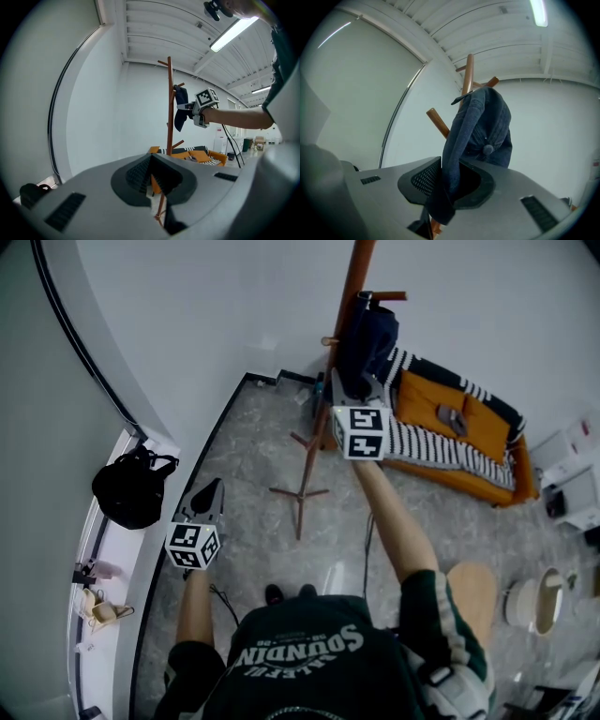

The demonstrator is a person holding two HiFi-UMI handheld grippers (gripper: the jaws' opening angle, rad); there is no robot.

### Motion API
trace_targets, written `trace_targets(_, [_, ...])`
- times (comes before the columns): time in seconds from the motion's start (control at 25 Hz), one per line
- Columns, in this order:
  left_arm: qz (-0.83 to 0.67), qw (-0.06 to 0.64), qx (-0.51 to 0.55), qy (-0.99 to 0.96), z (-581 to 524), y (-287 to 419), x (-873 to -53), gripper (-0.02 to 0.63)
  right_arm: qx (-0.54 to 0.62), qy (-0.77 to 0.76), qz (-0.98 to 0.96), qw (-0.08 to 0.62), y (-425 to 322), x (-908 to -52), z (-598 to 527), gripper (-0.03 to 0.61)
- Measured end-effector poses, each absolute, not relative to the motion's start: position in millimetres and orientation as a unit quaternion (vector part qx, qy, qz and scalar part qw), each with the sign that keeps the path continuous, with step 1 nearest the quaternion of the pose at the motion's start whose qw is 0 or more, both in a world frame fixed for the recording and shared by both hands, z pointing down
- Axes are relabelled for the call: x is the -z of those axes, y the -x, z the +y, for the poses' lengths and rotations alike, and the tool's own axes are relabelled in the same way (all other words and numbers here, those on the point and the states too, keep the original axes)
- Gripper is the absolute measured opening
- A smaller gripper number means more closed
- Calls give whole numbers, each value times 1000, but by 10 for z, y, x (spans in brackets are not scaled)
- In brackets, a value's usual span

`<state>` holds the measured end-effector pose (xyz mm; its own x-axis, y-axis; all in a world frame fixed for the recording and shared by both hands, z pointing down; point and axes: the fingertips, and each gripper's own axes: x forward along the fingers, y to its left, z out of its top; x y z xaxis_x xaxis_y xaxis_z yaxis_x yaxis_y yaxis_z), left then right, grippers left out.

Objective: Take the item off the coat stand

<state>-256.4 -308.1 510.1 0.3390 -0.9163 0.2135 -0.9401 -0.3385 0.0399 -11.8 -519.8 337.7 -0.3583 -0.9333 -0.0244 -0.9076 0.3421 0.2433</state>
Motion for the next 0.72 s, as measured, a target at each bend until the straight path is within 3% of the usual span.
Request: trace_targets(0.72, [-547, 69, -75, -831, -3123, 2383, -5082, 0, 166, -572, -802, 49, -83, -2990, -4909, 77])
